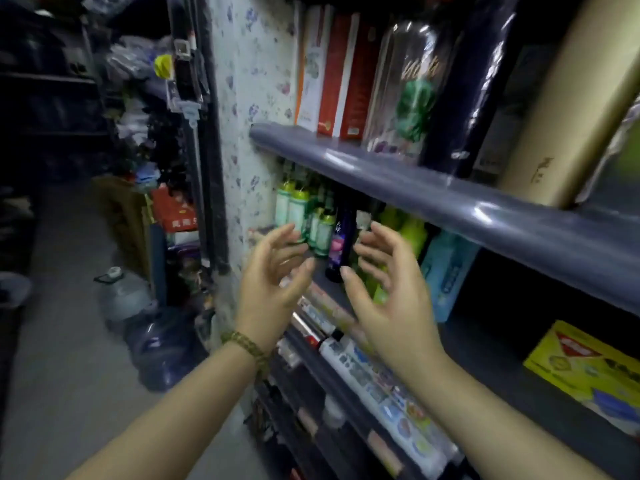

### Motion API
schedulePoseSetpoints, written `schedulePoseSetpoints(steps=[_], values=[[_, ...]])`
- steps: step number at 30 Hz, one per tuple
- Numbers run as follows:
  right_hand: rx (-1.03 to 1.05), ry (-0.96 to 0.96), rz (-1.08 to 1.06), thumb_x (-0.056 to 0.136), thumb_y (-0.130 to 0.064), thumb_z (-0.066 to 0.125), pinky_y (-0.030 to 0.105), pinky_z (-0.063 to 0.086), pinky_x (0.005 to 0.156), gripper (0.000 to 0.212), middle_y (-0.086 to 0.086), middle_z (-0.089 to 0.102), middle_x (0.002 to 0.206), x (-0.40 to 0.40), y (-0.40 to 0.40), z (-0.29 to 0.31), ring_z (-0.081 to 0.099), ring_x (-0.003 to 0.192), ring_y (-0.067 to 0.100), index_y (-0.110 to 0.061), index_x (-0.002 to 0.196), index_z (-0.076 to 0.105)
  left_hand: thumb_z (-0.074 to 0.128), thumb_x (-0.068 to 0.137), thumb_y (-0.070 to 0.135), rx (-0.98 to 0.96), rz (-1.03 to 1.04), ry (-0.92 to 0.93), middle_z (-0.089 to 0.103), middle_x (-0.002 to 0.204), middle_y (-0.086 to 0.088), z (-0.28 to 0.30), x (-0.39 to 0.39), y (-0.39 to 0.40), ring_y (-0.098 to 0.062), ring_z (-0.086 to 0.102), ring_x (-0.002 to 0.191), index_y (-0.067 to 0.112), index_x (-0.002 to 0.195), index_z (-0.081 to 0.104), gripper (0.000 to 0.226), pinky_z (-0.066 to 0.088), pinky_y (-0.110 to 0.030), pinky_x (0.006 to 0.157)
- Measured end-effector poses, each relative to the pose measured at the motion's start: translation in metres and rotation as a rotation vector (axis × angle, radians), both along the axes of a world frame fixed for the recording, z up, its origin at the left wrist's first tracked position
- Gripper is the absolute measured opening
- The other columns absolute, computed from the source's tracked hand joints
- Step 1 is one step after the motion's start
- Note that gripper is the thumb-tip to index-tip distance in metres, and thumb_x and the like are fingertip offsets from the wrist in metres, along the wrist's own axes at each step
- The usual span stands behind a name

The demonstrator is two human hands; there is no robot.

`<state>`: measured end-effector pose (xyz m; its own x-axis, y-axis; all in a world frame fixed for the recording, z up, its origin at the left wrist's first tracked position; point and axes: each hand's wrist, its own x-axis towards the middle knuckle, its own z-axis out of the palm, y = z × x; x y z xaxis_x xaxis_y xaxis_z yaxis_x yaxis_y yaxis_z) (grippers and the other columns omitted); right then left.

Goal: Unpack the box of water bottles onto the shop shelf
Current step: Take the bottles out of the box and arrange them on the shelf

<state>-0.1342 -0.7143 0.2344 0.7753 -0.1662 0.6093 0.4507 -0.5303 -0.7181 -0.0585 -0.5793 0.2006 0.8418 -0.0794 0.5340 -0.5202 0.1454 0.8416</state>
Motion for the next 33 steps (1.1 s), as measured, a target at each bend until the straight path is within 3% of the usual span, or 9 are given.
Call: schedulePoseSetpoints(steps=[4,7,13,17,20,23,26,31,33], values=[[0.058,0.166,0.127,0.089,-0.035,0.06,0.025,0.048,0.098,0.047,-0.008,0.052,0.129,-0.004,0.023,-0.09,0.053,0.12,0.002,-0.033,0.13,0.038,0.066,0.084,0.017,0.078,0.089,0.117,0.06,0.12,-0.007,-0.094,-0.031,0.039,-0.008,0.065,0.104,0.02,0.122,0.052,0.04,0.051,-0.019,0.087],[0.085,0.288,0.21,0.086,-0.036,0.058,0.023,0.047,0.099,0.043,-0.004,0.054,0.128,-0.011,0.048,-0.162,0.055,0.119,0.003,-0.039,0.125,0.041,0.063,0.082,0.009,0.066,0.198,0.284,0.061,0.113,-0.001,-0.17,-0.059,0.074,-0.002,0.065,0.099,0.017,0.115,0.054,0.035,0.05,-0.016,0.086],[0.149,0.636,0.359,0.089,-0.013,0.062,0.029,0.047,0.102,0.045,-0.003,0.053,0.129,-0.038,0.101,-0.338,0.053,0.121,0.002,-0.026,0.128,0.041,0.063,0.086,0.001,0.083,0.474,0.636,0.064,0.114,-0.003,-0.331,-0.128,0.14,-0.016,0.066,0.104,0.023,0.111,0.058,0.034,0.052,-0.022,0.09],[0.156,0.866,0.404,0.088,-0.011,0.063,0.027,0.047,0.103,0.046,-0.003,0.055,0.129,-0.067,0.138,-0.452,0.054,0.12,0.006,-0.019,0.13,0.046,0.062,0.087,-0.001,0.096,0.641,0.845,0.062,0.117,-0.003,-0.43,-0.18,0.166,-0.005,0.063,0.105,0.019,0.113,0.058,0.033,0.05,-0.013,0.087],[0.185,1.008,0.395,0.087,-0.011,0.064,0.014,0.047,0.096,0.049,-0.01,0.055,0.128,-0.087,0.161,-0.529,0.055,0.116,-0.003,-0.025,0.129,0.044,0.062,0.086,-0.002,0.08,0.734,0.951,0.062,0.118,-0.006,-0.503,-0.211,0.178,0.005,0.061,0.103,0.01,0.115,0.058,0.032,0.047,-0.009,0.085],[0.208,1.129,0.378,0.088,-0.014,0.065,0.024,0.049,0.099,0.049,-0.013,0.055,0.128,-0.106,0.177,-0.602,0.055,0.118,0.0,-0.03,0.13,0.044,0.063,0.087,0.004,0.07,0.786,1.068,0.063,0.12,0.0,-0.574,-0.235,0.186,0.001,0.06,0.108,0.017,0.117,0.059,0.033,0.05,-0.018,0.094],[0.207,1.216,0.326,0.088,-0.016,0.066,0.032,0.048,0.101,0.051,-0.012,0.055,0.132,-0.121,0.189,-0.678,0.054,0.122,0.007,-0.024,0.134,0.045,0.064,0.088,0.009,0.055,0.87,1.157,0.062,0.123,0.004,-0.647,-0.251,0.192,-0.002,0.058,0.113,0.02,0.119,0.058,0.034,0.049,-0.022,0.099],[0.176,1.265,0.186,0.088,-0.024,0.066,0.017,0.042,0.091,0.055,-0.005,0.049,0.137,-0.129,0.189,-0.782,0.05,0.124,0.013,-0.022,0.137,0.042,0.066,0.087,0.021,0.065,1.042,1.293,0.06,0.122,0.007,-0.753,-0.268,0.191,-0.013,0.057,0.116,0.021,0.122,0.057,0.036,0.047,-0.025,0.097],[0.134,1.291,0.162,0.087,-0.027,0.067,0.022,0.04,0.096,0.06,-0.002,0.046,0.141,-0.131,0.185,-0.82,0.048,0.127,0.016,-0.021,0.139,0.04,0.066,0.087,0.026,0.109,1.057,1.373,0.058,0.125,0.006,-0.791,-0.277,0.188,-0.015,0.055,0.119,0.022,0.125,0.054,0.041,0.045,-0.026,0.097]])
